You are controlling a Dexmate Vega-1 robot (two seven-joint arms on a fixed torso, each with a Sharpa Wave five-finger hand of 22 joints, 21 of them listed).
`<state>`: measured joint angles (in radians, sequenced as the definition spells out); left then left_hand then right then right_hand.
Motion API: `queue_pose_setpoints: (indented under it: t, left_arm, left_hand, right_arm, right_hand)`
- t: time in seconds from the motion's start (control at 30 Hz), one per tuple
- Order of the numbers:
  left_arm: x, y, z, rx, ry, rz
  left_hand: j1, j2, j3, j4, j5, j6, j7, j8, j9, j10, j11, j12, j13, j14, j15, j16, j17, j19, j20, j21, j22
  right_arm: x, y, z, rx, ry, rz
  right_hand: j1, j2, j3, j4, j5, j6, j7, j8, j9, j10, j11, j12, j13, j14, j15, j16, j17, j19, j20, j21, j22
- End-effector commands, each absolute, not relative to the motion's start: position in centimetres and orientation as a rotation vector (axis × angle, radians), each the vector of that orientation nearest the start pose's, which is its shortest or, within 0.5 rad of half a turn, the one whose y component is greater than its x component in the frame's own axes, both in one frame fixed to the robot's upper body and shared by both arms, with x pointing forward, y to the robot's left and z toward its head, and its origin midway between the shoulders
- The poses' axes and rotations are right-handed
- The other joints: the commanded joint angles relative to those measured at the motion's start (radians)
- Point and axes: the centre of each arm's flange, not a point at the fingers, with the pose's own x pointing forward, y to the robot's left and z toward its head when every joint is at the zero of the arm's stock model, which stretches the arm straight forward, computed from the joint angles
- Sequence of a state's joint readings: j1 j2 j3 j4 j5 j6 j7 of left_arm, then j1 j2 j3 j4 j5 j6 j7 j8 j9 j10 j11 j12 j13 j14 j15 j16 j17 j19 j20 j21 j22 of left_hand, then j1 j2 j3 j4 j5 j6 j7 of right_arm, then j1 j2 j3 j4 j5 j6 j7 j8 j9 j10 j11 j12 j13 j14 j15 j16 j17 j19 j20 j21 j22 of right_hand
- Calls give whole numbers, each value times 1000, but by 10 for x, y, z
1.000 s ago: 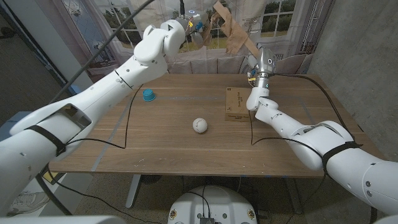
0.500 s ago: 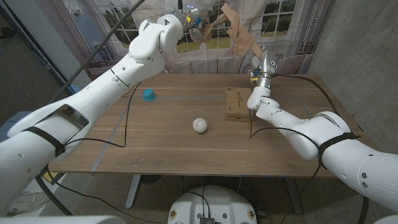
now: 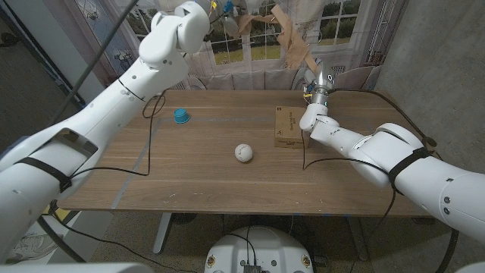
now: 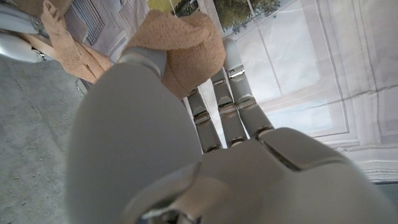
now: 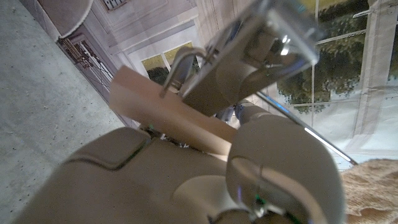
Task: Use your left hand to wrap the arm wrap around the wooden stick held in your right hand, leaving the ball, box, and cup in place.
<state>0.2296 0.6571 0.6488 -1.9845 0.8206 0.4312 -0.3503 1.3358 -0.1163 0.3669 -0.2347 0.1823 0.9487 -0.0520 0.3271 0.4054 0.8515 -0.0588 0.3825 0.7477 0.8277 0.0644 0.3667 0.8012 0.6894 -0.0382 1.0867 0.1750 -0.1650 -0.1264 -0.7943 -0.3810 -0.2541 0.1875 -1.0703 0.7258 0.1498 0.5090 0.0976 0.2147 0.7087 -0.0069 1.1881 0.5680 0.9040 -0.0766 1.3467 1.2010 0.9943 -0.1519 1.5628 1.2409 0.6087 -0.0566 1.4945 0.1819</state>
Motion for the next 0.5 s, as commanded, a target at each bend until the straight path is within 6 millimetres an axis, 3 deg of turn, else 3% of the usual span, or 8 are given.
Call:
queue_pose_setpoints:
  t: [0.03, 0.23, 0.5]
  left_arm:
    - [447, 172, 344, 1445, -1034, 525]
    - [457, 188, 351, 1396, -1072, 660]
    - [491, 199, 353, 1366, -1050, 702]
  left_hand:
    - [175, 182, 72, 71, 6, 145, 118, 7, 5, 5, -2, 1, 5, 175, -254, 9, 7, 26, -176, 0, 3]
    - [174, 184, 72, 72, 6, 145, 119, 6, 4, 7, -3, 0, 5, 176, -254, 6, 4, 27, -176, -1, 3]
    - [175, 183, 72, 71, 6, 146, 119, 5, 4, 7, -1, -1, 6, 179, -252, 4, 2, 26, -176, -2, 3]
  right_arm:
    - [716, -227, 100, -739, -795, -718]
    - [706, -227, 99, -651, -877, -726]
    - [680, -220, 103, -544, -1094, -695]
  right_hand:
    - [-23, 21, 3, 1, 0, 0, -2, 2, -1, 2, 5, -2, -7, -3, -56, 3, 1, -2, -87, 7, 1]
    - [-23, 22, 3, 2, 0, -2, 0, 3, -2, 3, 4, -7, -11, -4, -56, 4, 1, -2, -87, 6, 0]
    - [-22, 22, 3, 2, 0, -1, 1, 5, -3, 3, 5, -6, -7, -3, -56, 4, 1, -3, -89, 5, 0]
